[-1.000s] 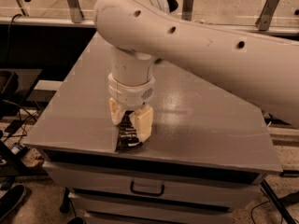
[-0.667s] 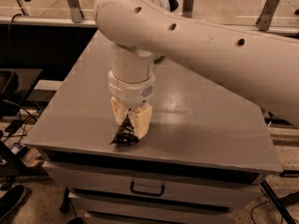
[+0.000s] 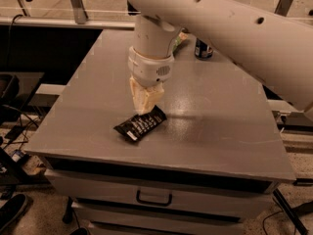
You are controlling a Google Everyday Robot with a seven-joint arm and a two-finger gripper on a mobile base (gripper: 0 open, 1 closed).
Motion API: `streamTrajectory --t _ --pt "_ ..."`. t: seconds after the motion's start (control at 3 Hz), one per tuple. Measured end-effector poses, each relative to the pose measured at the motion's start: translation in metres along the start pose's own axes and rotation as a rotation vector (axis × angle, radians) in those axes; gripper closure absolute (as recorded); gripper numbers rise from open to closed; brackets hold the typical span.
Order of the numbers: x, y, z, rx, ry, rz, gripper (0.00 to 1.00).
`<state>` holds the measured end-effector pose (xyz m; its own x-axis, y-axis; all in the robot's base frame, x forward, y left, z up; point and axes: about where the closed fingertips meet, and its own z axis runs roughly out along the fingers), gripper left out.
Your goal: Move rxbar chocolate near green rice chip bag
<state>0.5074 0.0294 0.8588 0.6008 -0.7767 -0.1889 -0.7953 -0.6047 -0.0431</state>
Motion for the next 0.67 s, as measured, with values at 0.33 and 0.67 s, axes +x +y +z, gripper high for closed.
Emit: streamTrajectory --t 0.33,0.67 --pt "0.056 -0.036 -0.025 0.076 0.014 0.170 1.00" --pt "0.105 -0.069 -0.046 0.152 0.038 0.287 1.00"
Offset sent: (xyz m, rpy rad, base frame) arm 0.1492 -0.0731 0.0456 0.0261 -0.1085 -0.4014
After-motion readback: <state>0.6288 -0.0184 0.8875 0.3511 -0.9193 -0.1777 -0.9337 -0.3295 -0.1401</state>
